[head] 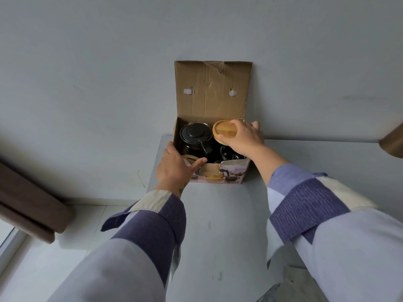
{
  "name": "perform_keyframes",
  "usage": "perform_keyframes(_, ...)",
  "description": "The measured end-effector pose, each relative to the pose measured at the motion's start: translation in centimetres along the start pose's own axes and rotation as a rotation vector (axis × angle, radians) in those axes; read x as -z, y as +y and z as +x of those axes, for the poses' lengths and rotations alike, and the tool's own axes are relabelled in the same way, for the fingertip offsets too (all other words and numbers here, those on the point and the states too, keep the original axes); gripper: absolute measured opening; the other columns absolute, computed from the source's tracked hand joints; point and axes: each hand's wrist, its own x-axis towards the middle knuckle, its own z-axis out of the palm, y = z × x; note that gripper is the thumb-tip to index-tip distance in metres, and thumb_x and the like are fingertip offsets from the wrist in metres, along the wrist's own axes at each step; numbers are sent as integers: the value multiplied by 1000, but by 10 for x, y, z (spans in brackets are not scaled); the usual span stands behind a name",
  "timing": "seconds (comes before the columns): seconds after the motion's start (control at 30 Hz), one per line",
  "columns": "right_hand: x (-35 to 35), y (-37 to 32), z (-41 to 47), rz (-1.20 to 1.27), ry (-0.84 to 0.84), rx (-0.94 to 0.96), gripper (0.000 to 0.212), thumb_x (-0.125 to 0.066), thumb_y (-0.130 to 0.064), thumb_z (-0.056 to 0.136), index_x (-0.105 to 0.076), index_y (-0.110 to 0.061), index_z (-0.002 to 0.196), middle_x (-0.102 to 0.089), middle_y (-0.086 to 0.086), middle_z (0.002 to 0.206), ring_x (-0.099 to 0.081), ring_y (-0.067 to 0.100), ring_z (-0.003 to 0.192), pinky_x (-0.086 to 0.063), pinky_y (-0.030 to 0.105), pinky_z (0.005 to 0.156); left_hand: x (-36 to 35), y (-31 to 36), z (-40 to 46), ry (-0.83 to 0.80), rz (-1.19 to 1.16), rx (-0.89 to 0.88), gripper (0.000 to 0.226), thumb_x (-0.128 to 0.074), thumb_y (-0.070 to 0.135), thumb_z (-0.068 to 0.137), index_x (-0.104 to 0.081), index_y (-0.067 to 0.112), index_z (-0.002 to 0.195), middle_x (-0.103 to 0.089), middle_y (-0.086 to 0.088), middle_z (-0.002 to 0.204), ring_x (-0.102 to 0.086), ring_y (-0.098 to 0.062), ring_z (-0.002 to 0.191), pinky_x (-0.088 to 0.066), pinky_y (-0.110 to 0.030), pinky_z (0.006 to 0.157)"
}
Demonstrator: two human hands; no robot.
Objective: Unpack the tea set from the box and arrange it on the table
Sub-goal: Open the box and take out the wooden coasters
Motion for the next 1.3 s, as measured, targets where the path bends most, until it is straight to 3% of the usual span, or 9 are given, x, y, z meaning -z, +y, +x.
perform_keyframes(0.1, 1, -2, 11, -106, -63, 24, 74, -50, -76, 74, -41, -33, 133, -47, 1, 139, -30, 28, 126, -34, 42, 96, -1, 1, 0, 15, -14, 7, 98, -65, 70, 66, -30, 11, 136, -51, -8, 130, -55, -26, 114, -50, -38, 85)
perform_keyframes(0.23, 6, -5, 22, -134, -115, 26, 65, -59, -70, 71, -44, -35, 123, -48, 3, 138, -29, 31, 126, -30, 42, 97, -1, 2, 0, 32, 1, 11, 96, -64, 71, 66, -32, 12, 134, -52, -6, 127, -56, -25, 111, -50, -36, 80)
perform_keyframes(0.57, 14, -8, 12, -53, 11, 18, 65, -66, -69, 65, -48, -37, 119, -56, -2, 128, -34, 28, 117, -29, 37, 87, 5, 10, 0, -33, 88, 50, 97, -61, 74, 67, -32, 9, 132, -51, -9, 126, -55, -27, 112, -49, -38, 81)
perform_keyframes(0.67, 33, -2, 3, 46, 10, 9, 64, -66, -68, 64, -47, -40, 118, -54, 0, 126, -36, 29, 117, -28, 36, 86, 13, 12, -1, -43, 258, 47, 103, -47, 83, 68, -31, 6, 135, -49, -11, 131, -52, -29, 118, -44, -42, 93)
perform_keyframes(0.73, 47, 9, -2, 130, -12, -2, 66, -69, -66, 62, -47, -40, 118, -51, 2, 126, -41, 28, 116, -35, 36, 92, 16, 17, -4, -2, 345, 23, 106, -36, 84, 73, -24, 5, 143, -37, -13, 146, -37, -29, 135, -27, -48, 110)
perform_keyframes(0.8, 60, 29, -10, 191, -35, -10, 69, -72, -62, 61, -47, -37, 120, -49, 3, 126, -46, 26, 114, -44, 37, 92, 15, 33, -7, 56, 346, -27, 93, -28, 73, 86, -16, 5, 149, -20, -12, 156, -14, -25, 146, -7, -50, 117)
perform_keyframes(0.87, 70, 56, -20, 208, -33, -36, 70, -74, -58, 62, -48, -34, 122, -48, 4, 125, -48, 25, 114, -45, 35, 92, 10, 62, -14, 110, 307, -115, 75, -29, 57, 94, -19, 7, 149, -15, -10, 158, -5, -23, 147, -2, -48, 119)
perform_keyframes(1.03, 88, 142, -44, 208, -24, -146, 70, -76, -54, 62, -49, -31, 123, -48, 8, 126, -48, 28, 119, -43, 32, 97, -38, 145, -52, 166, 185, -356, 53, -42, 27, 96, -31, 9, 144, -25, -6, 155, -14, -20, 146, -7, -38, 120)
perform_keyframes(1.3, 95, 278, -60, 203, -43, -234, 68, -75, -50, 66, -47, -30, 124, -47, 9, 127, -43, 29, 123, -42, 32, 93, -177, 234, -126, -135, 121, -402, 55, -37, 26, 98, -21, 9, 148, -20, -5, 157, -11, -18, 146, -4, -34, 119)
